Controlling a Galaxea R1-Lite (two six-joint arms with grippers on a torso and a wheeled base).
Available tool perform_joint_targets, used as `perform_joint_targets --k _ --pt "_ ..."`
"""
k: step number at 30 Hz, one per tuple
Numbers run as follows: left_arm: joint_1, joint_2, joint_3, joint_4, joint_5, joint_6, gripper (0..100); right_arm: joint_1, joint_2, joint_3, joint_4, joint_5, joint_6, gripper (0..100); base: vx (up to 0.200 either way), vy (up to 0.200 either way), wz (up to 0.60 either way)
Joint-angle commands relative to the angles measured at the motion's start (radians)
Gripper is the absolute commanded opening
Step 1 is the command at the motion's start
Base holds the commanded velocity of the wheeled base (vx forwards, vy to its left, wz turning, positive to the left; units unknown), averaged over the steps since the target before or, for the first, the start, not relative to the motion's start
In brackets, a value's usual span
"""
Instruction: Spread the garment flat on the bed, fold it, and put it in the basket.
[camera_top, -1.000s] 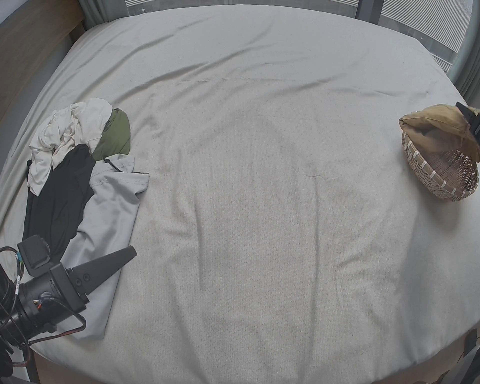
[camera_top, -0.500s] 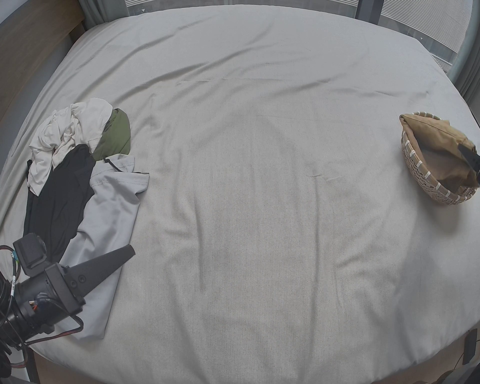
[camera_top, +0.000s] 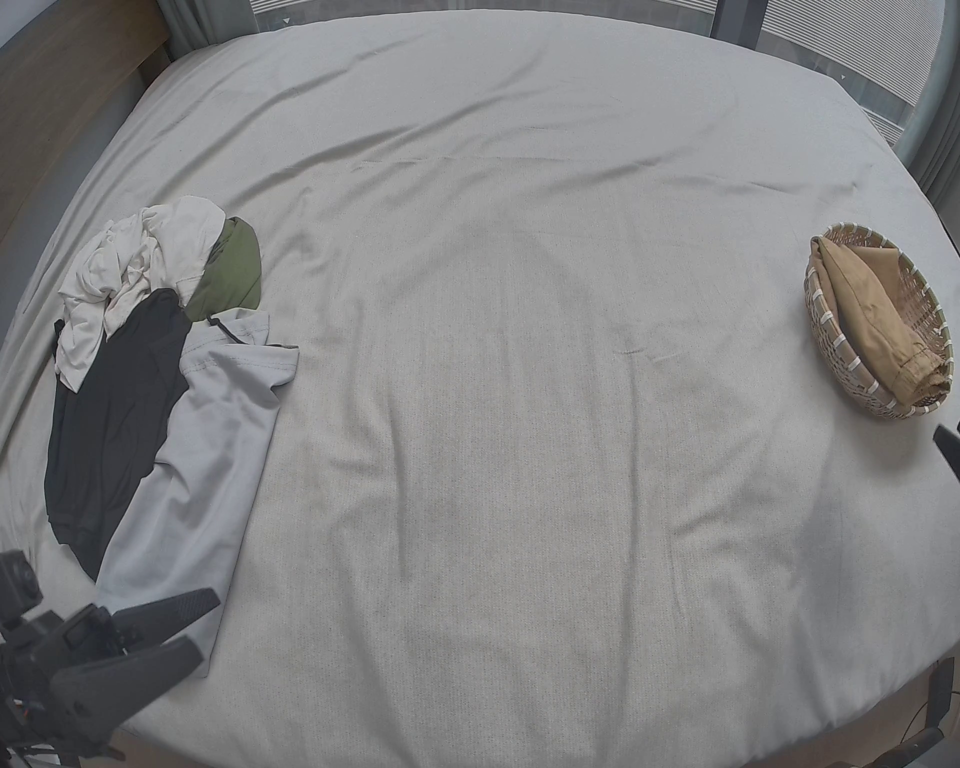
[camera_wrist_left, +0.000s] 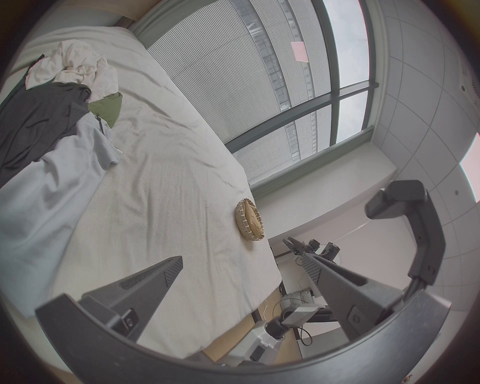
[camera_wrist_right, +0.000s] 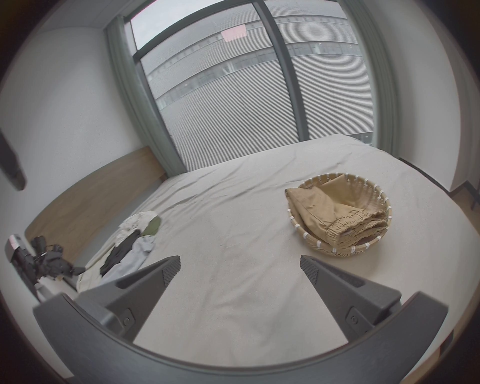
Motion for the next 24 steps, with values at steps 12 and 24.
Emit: perform_joint_targets --k 12,24 --pt "0.251 -0.499 0.084 0.45 -0.07 0.119 100 0.102 -0.636 0.29 0.35 0.012 -0.069 100 0.0 0.0 0.0" --pt "0.498 -0.69 0.084 0.697 0.06 0.343 100 0.103 -0.636 0.372 0.322 -0.448 -0.205 100 0.0 0.0 0.0"
